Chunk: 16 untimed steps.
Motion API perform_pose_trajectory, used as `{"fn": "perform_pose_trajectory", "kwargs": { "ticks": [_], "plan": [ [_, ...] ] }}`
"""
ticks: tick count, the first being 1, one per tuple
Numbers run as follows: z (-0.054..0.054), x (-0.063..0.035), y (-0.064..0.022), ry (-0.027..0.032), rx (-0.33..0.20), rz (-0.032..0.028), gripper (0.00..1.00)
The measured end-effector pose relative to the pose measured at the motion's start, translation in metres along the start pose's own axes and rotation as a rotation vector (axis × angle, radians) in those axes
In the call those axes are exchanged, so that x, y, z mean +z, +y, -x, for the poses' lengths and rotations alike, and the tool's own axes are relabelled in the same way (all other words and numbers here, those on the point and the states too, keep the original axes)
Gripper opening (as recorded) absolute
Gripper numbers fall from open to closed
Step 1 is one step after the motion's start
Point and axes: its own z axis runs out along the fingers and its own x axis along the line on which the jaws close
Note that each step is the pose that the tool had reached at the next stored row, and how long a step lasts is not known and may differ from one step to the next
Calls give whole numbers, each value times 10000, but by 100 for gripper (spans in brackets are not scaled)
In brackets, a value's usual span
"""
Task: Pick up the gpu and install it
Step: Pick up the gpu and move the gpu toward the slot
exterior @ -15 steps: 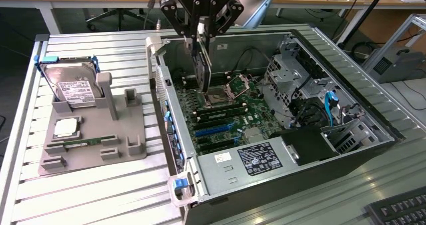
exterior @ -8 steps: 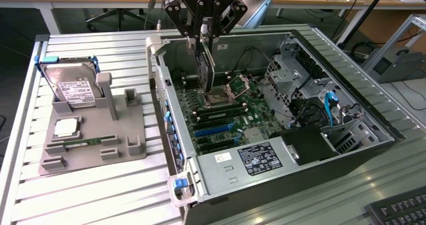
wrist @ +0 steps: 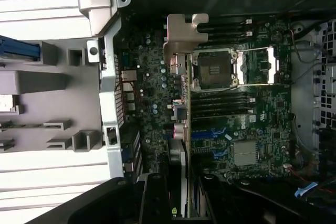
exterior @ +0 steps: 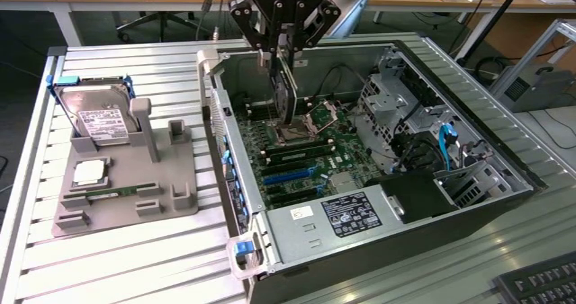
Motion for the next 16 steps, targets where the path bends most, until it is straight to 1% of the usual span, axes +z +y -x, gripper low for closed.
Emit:
{"fn": "perform_pose_trajectory", "kwargs": {
  "ticks": [8, 9, 10, 11, 12, 13, 14, 15, 16],
  "plan": [
    [78, 8, 6, -7, -3, -94, 27],
    [122, 16, 10, -11, -5, -134, 27],
    [194, 27, 16, -15, -5, -190, 27],
    [294, 65, 25, -18, -7, -226, 27],
    [378, 152, 35, -17, -7, -226, 27],
    [447, 186, 42, -18, -7, -229, 27],
    [550, 224, 51, -19, -8, -241, 27],
    [609, 258, 59, -20, -7, -255, 27],
    [681, 315, 68, -20, -7, -260, 27]
  ]
}}
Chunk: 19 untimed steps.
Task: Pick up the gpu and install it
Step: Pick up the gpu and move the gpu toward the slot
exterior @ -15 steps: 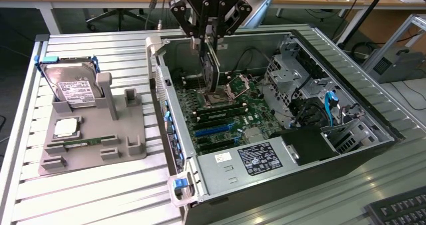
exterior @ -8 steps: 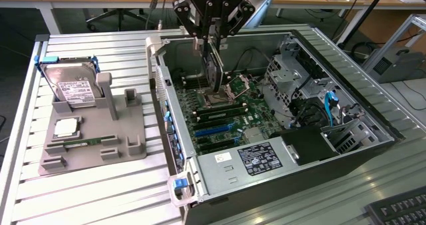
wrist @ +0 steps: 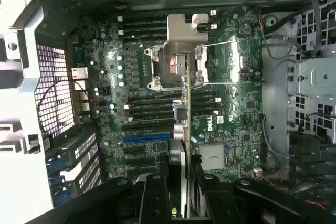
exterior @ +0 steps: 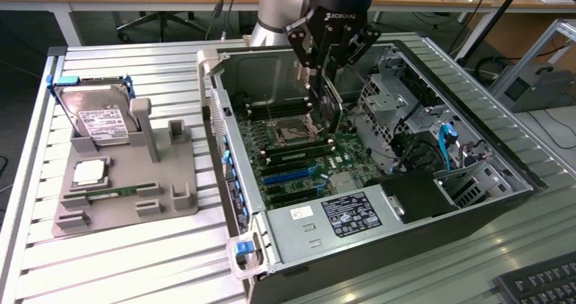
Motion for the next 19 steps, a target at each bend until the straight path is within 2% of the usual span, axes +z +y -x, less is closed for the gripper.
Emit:
{"fn": "perform_pose_trajectory", "kwargs": {
  "ticks": [1, 3, 13, 19],
  "plan": [
    [27, 24, 4, 0, -1, -1, 27],
    [152, 135, 23, -1, -1, -12, 27],
    [347, 242, 57, -3, -1, -36, 27],
    [418, 287, 73, -4, -1, -47, 27]
  ]
}}
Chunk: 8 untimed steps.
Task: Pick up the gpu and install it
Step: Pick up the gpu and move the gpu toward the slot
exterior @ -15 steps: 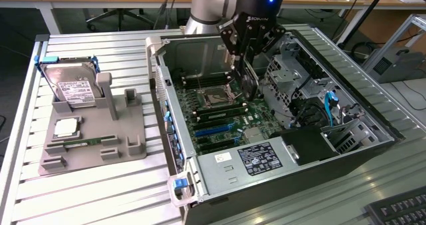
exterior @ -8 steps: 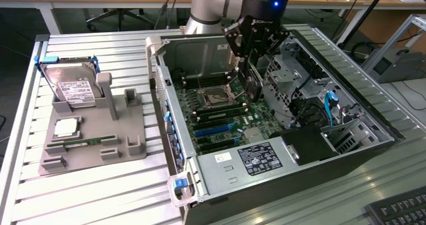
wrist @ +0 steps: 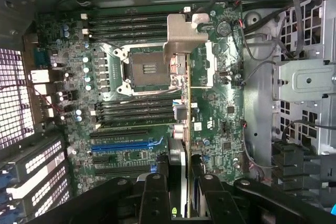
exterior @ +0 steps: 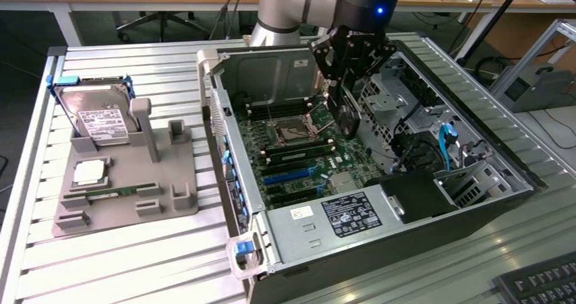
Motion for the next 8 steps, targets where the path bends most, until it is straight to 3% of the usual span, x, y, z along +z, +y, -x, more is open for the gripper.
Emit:
{"fn": "perform_pose_trajectory", "kwargs": {
  "ticks": [8],
  "plan": [
    [29, 20, 6, 0, 0, -11, 27]
  ]
}}
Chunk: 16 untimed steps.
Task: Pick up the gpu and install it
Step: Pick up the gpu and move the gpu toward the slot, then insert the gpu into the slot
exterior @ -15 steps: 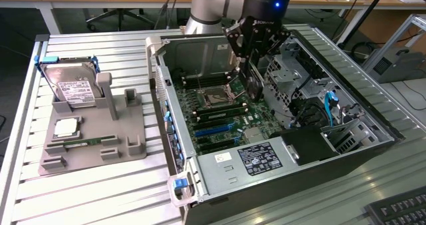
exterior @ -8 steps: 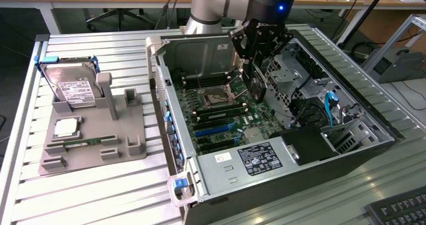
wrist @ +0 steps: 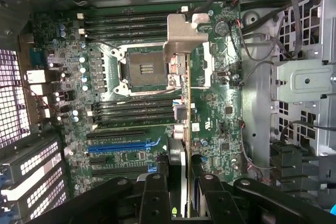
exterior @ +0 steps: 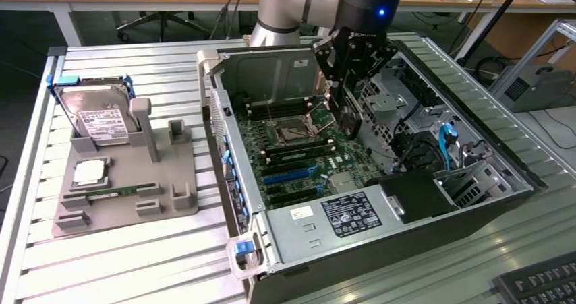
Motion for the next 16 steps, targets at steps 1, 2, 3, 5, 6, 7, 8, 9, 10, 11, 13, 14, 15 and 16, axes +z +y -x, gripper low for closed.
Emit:
{"fn": "perform_pose_trajectory", "kwargs": {
  "ticks": [1, 2, 3, 5, 6, 7, 8, 9, 10, 11, 13, 14, 15, 16],
  "plan": [
    [0, 0, 0, 0, 0, 0, 27],
    [0, 0, 0, 0, 0, 0, 27],
    [0, 0, 0, 0, 0, 0, 27],
    [0, 0, 0, 0, 0, 0, 27],
    [0, 0, 0, 0, 0, 0, 27],
    [0, 0, 0, 0, 0, 0, 27],
    [0, 0, 0, 0, 0, 0, 27],
    [0, 0, 0, 0, 0, 0, 27],
    [0, 0, 0, -1, -9, 0, 27],
    [0, 0, 0, -3, -44, 2, 27],
    [1, 0, 0, -16, -207, 5, 27],
    [0, 0, 0, -23, -302, 8, 27],
    [0, 0, 0, -36, -460, 12, 27],
    [0, 0, 0, -48, -616, 16, 27]
  ]
}}
